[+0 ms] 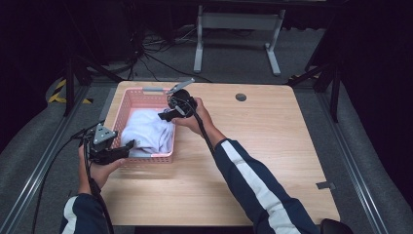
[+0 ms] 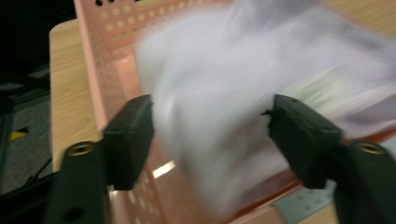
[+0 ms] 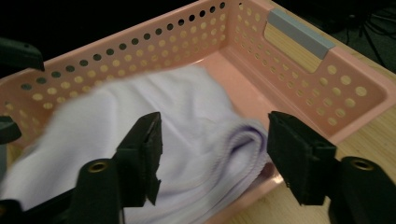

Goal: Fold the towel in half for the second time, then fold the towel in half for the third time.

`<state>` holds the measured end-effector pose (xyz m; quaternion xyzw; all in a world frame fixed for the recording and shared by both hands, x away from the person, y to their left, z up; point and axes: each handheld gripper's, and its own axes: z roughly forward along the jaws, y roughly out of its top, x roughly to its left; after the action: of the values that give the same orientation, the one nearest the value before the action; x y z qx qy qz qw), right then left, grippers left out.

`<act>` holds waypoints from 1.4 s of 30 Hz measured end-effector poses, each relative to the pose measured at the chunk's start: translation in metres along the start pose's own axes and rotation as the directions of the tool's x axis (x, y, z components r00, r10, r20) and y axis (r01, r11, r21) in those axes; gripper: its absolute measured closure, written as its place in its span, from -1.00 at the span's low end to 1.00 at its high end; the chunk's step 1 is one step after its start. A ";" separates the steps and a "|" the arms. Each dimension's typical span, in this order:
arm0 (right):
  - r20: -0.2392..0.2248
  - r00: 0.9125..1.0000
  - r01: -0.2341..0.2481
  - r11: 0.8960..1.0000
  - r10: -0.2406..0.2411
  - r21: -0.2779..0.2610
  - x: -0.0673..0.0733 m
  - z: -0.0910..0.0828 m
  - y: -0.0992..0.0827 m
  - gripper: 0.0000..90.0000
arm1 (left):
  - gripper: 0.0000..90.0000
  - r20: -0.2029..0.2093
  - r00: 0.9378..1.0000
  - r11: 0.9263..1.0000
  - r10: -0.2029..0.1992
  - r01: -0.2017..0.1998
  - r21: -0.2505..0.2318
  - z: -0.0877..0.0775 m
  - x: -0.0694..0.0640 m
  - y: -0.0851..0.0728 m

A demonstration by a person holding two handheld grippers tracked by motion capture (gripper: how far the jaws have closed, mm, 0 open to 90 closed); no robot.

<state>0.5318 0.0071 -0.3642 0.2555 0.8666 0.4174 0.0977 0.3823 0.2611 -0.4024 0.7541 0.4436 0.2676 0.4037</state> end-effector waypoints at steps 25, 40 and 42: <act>0.125 0.977 0.164 0.981 -0.176 0.099 -0.022 -0.192 -0.189 -0.33 | -0.50 0.289 0.900 0.939 0.325 -0.345 0.019 0.000 -0.135 -0.008; 0.192 0.980 0.022 0.992 -0.046 0.126 -0.031 -0.255 -0.302 -0.36 | -0.50 0.410 0.841 0.897 0.353 -0.428 0.107 0.030 -0.159 -0.038; 0.201 0.980 -0.009 0.991 -0.018 0.134 -0.033 -0.259 -0.317 -0.37 | -0.48 0.405 0.841 0.895 0.358 -0.433 0.108 0.032 -0.155 -0.041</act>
<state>0.3460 -0.3498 -0.4465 0.3004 0.8789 0.3300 0.1685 0.3165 0.1230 -0.4612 0.9023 0.2164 0.1517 0.3405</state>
